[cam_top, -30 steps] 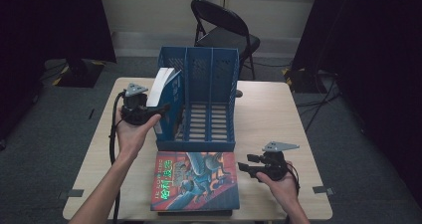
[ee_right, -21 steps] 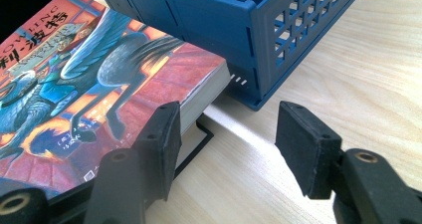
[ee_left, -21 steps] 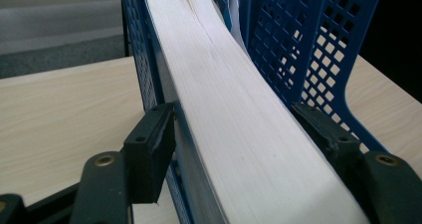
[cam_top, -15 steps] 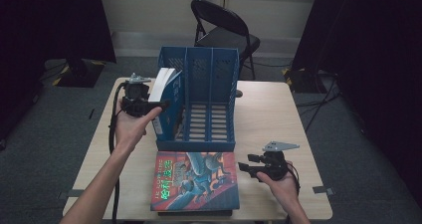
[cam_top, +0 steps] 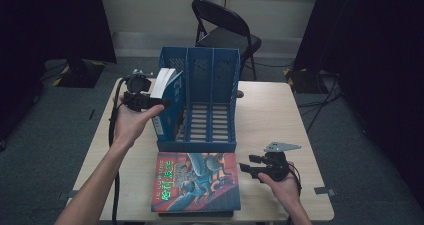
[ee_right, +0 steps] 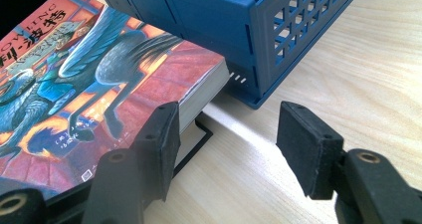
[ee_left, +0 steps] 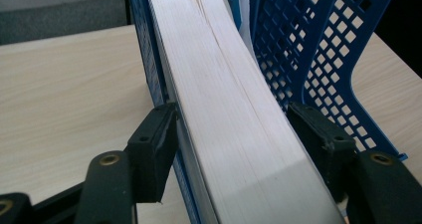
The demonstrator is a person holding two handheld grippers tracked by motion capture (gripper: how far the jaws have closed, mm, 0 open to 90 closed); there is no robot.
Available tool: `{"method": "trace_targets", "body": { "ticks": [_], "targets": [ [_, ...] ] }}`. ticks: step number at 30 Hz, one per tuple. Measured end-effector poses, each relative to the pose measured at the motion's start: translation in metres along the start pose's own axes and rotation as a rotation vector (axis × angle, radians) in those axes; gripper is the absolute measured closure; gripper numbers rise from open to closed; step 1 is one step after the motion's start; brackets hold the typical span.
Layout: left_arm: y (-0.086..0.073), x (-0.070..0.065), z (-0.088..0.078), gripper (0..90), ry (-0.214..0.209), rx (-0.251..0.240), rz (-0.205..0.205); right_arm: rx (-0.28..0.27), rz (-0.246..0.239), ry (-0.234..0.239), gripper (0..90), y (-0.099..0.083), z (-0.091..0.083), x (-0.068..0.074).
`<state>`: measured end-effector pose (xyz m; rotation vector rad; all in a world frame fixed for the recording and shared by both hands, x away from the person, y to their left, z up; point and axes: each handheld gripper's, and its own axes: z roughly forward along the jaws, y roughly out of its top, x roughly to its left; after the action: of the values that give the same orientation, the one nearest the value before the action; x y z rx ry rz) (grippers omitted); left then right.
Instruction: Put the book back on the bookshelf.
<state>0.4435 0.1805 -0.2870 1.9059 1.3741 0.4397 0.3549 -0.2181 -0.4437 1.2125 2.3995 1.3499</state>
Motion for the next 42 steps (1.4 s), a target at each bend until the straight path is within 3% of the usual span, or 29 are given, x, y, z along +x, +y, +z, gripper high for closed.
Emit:
{"method": "trace_targets", "body": {
  "ticks": [3, 9, 11, 14, 16, 22, 25, 28, 33, 36, 42],
  "targets": [
    [0.008, 0.0, 0.001, 42.5, 0.002, 0.046, 0.021, 0.002, 0.0, 0.0, 42.3, 0.0, 0.001, 0.0],
    [0.02, 0.004, 0.007, 41.8, -0.004, 0.111, 0.009, -0.007, -0.003, 0.003, 42.3, 0.001, 0.001, 0.002],
    [0.025, 0.004, 0.01, 42.1, -0.003, 0.155, 0.006, -0.005, -0.004, 0.001, 42.2, 0.001, 0.001, 0.001],
    [0.033, 0.004, 0.015, 42.0, -0.006, 0.24, -0.034, -0.004, -0.003, 0.004, 42.2, 0.001, 0.002, 0.001],
    [0.037, 0.003, 0.018, 38.6, -0.012, 0.271, -0.057, -0.002, -0.001, 0.006, 42.1, 0.001, 0.002, 0.001],
    [0.047, -0.003, 0.028, 34.2, 0.04, 0.324, -0.072, -0.001, 0.0, 0.007, 42.0, 0.0, 0.002, 0.001],
    [0.051, -0.002, 0.033, 38.6, 0.069, 0.348, -0.074, -0.001, -0.002, 0.009, 42.0, 0.0, 0.002, 0.001],
    [0.053, -0.003, 0.035, 40.6, 0.082, 0.37, -0.051, 0.0, 0.003, 0.009, 42.0, 0.0, 0.001, 0.0],
    [0.059, -0.008, 0.048, 44.6, 0.135, 0.496, -0.05, 0.001, 0.003, 0.014, 41.9, -0.001, 0.001, 0.0],
    [0.059, -0.01, 0.051, 47.5, 0.165, 0.509, -0.043, 0.003, 0.0, 0.012, 41.8, -0.001, 0.002, 0.001],
    [0.061, -0.008, 0.056, 52.6, 0.195, 0.533, -0.098, 0.008, -0.005, 0.006, 42.3, -0.001, 0.002, 0.0]
  ]
}}
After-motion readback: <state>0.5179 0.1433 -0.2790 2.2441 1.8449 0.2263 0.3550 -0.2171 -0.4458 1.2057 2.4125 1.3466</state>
